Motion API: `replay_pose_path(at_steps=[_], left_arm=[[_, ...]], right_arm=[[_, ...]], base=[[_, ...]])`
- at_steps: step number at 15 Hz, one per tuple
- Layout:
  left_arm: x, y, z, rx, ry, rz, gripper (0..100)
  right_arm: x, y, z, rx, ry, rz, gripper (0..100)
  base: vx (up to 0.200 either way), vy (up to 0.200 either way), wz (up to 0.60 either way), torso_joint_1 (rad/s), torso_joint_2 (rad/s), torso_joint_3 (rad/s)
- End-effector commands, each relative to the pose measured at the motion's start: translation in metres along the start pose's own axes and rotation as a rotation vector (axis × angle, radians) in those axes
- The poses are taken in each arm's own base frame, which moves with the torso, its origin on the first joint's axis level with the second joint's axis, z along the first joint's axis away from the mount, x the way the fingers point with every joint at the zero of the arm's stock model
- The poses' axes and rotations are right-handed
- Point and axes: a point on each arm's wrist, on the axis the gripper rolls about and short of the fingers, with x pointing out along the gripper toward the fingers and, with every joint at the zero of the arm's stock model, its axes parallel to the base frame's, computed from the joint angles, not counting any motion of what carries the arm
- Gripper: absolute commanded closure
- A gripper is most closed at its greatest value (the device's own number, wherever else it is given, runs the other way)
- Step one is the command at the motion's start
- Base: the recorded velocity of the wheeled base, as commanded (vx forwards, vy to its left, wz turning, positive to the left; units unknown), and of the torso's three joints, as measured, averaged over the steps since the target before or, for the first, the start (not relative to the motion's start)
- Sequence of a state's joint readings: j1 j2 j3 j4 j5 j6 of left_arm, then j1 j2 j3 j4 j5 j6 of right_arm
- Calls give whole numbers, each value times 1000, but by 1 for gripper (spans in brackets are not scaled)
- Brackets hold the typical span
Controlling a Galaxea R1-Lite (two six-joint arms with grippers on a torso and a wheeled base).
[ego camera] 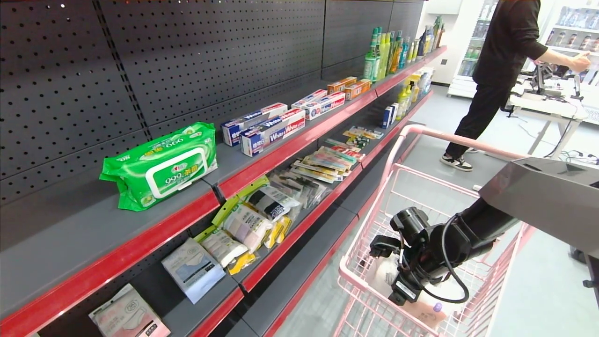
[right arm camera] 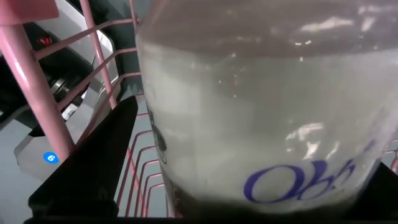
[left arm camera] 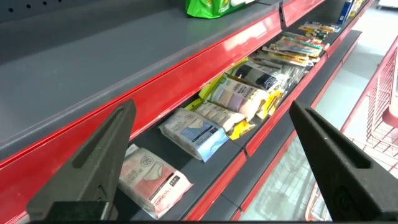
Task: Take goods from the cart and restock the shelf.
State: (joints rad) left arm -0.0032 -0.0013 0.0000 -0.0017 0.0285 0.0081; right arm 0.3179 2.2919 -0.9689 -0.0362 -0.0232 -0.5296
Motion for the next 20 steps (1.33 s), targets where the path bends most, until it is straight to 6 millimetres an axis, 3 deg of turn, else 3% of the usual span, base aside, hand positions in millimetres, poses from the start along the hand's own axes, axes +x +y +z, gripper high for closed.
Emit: replay_pose_path(at_steps=[1, 8, 9, 20], left_arm=[[0, 0, 0, 0, 1, 1, 0], [0, 0, 0, 1, 1, -1, 0], [0, 0, 0, 1, 1, -1, 0], [0, 0, 0, 1, 1, -1, 0]], right_arm=[[9, 2, 1, -7, 5, 17, 0], [13, 4, 5, -22, -9, 9, 0], [13, 3, 6, -22, -11, 7, 100], [11, 6, 6, -28, -2, 6, 100]], base=[[0, 0, 0, 0, 0, 0], [0, 0, 0, 0, 0, 0], [0, 0, 0, 0, 0, 0], [0, 0, 0, 0, 0, 0]])
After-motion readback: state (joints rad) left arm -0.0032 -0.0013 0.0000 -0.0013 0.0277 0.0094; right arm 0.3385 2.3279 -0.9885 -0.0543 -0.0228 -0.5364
